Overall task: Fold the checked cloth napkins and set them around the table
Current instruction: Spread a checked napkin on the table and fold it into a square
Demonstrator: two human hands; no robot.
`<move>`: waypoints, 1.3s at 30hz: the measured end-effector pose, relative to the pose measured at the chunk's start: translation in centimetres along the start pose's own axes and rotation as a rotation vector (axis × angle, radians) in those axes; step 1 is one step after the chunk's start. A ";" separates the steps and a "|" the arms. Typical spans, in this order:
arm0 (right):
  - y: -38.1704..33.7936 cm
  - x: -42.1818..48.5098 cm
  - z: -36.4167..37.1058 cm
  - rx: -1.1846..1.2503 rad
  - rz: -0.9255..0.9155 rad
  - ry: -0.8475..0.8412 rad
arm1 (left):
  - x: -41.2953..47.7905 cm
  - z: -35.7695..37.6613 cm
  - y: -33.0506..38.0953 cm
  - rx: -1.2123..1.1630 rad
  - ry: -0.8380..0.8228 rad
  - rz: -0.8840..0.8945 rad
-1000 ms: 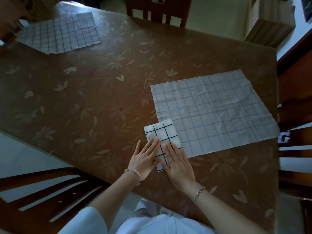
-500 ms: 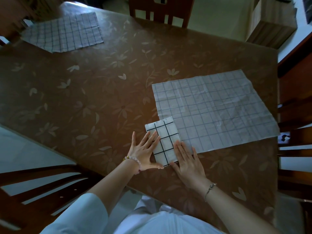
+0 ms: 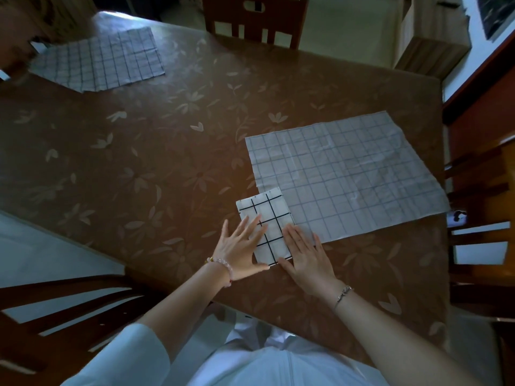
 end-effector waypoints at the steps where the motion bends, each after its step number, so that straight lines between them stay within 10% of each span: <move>1: 0.0 0.0 -0.1 0.016 0.007 -0.005 | -0.7 -0.2 0.9 0.002 0.096 0.045; 9: -0.2 0.0 -0.8 0.053 0.010 -0.007 | -2.7 0.2 3.5 0.043 0.412 0.182; 39: -1.7 -8.1 -0.9 0.259 -0.154 0.348 | -8.1 3.4 1.5 -0.060 0.290 0.418</move>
Point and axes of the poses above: each hand's wrist, its own x-axis towards the middle knuckle, its own z-axis out of the palm, y = z × x, the point moved 7 cm from there along x, towards the middle knuckle, and after that the axes turned 1 degree about x, right-handed, at the moved point
